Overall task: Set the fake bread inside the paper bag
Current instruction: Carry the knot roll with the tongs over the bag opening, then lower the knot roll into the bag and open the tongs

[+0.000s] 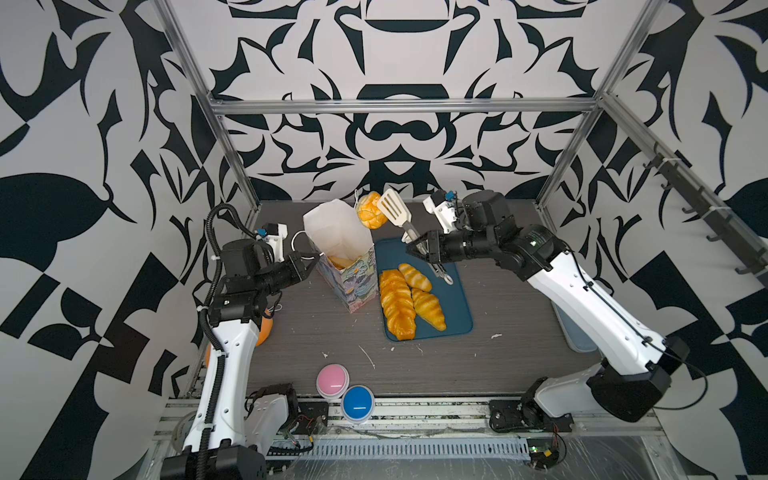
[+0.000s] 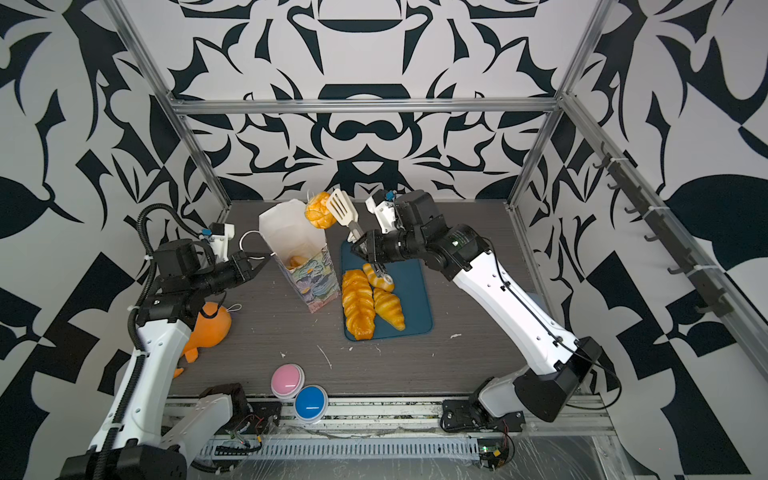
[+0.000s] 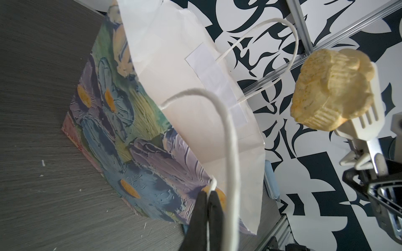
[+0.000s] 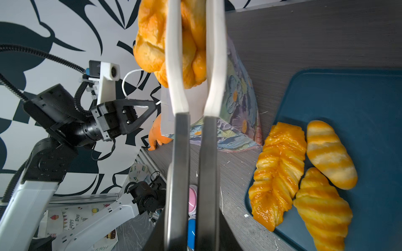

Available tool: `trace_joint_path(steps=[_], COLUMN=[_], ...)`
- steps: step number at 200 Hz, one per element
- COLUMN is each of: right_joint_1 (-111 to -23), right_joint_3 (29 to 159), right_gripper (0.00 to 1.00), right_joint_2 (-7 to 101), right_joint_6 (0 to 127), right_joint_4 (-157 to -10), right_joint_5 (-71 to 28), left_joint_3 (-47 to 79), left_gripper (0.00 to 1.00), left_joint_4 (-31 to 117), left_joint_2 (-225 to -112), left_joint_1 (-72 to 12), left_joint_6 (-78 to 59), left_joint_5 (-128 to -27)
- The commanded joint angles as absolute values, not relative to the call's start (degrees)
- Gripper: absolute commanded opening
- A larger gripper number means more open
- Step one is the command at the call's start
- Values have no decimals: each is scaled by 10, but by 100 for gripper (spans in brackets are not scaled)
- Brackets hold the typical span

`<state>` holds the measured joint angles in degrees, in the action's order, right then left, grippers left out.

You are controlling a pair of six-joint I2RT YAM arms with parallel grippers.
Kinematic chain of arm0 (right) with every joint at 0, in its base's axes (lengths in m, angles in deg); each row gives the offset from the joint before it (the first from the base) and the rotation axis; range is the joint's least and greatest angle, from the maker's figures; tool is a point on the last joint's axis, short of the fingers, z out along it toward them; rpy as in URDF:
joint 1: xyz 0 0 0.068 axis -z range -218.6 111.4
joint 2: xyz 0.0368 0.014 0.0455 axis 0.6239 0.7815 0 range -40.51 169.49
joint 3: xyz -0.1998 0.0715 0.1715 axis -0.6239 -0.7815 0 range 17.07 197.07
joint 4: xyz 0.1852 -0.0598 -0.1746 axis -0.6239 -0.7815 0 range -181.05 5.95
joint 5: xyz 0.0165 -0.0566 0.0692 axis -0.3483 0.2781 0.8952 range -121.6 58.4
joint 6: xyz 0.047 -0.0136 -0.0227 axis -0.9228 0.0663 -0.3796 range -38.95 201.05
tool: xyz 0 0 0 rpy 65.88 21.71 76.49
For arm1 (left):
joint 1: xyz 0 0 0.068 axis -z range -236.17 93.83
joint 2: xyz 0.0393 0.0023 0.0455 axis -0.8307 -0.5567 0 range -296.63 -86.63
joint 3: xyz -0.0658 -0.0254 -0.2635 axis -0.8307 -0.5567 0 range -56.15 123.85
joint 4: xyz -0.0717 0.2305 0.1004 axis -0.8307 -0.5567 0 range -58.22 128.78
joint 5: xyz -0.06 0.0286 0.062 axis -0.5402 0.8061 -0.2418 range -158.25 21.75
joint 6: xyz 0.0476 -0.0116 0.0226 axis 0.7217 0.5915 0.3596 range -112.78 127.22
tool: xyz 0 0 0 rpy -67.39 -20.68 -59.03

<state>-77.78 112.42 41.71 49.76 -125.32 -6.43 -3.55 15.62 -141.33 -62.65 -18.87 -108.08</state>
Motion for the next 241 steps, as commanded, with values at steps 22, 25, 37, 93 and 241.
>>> trace_joint_path(steps=[22,25,37,93,241], right_joint_1=[-817,-821,-829,-844,-845], right_joint_3=[1167,1168,1170,1172,1153], right_gripper=[28,28,28,29,29], right_joint_2=[425,427,433,459,498], right_joint_6=[520,520,520,522,518], right_joint_4=[-1218,-1218,-1218,-1224,-1237], right_joint_5=[-76,-77,-79,-81,-91], left_joint_3=[-25,-25,-25,-24,-19], left_gripper=[0,0,0,0,0], left_joint_4=[142,142,142,141,143], left_joint_2=[-1401,-1401,-1402,-1404,-1414], left_joint_1=[-629,-629,-629,-629,-629], left_joint_6=[-184,-184,-184,-184,-185], left_joint_5=[-1080,-1080,-1080,-1080,-1081])
